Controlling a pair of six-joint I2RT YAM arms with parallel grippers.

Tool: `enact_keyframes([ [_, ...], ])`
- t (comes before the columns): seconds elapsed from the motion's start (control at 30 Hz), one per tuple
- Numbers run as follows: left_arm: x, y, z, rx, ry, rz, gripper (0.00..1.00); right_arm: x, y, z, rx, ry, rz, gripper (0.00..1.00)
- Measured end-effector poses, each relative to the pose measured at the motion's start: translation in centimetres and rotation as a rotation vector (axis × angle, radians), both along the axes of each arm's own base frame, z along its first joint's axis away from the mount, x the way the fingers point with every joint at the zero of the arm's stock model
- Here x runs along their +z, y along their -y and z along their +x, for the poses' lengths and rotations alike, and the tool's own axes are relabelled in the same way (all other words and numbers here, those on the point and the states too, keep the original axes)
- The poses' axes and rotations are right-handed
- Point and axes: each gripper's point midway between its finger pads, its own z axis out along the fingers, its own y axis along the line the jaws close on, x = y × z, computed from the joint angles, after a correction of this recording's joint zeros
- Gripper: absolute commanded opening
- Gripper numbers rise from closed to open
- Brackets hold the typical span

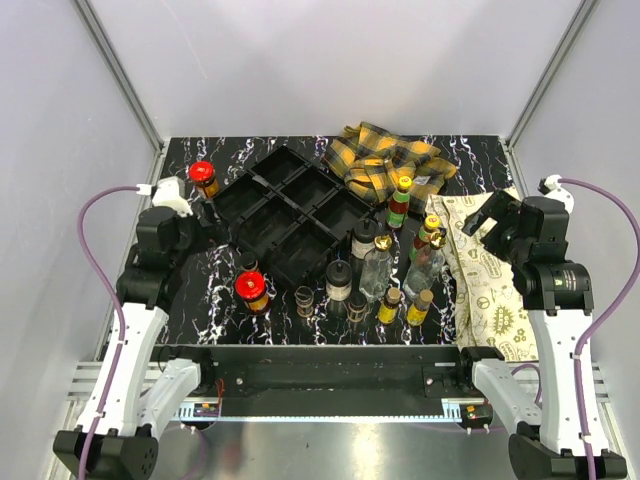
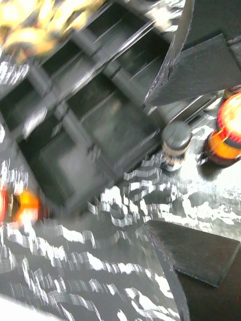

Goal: Organize the condiment bottles
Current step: Pick up the bottle from the center of the board.

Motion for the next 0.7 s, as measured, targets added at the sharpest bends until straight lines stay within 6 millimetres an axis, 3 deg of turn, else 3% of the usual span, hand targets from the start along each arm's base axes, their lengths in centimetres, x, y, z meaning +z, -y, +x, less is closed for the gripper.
enact_keyframes([
  [0.27,2.2,8.5,-1.8,-0.416,0.058,-0.070,0.99,-1.6,-0.7,-0.2,0.002,-0.028,0.055,1.00],
  [0.47,5.1,17.2,-5.0,-0.749,0.176,-0.117,0.99,-2.6,-0.3,-0.1,-0.045,-0.043,0.073,1.00],
  [0.57,5.5,21.9,-6.6,-0.895,0.197,-0.130,0.99,-3.8,-0.3,0.0,-0.064,-0.059,0.084,1.00],
  [0.7,4.3,27.3,-7.6,-1.015,0.186,-0.088,0.99,-6.2,0.0,0.0,-0.093,-0.101,0.106,1.00],
])
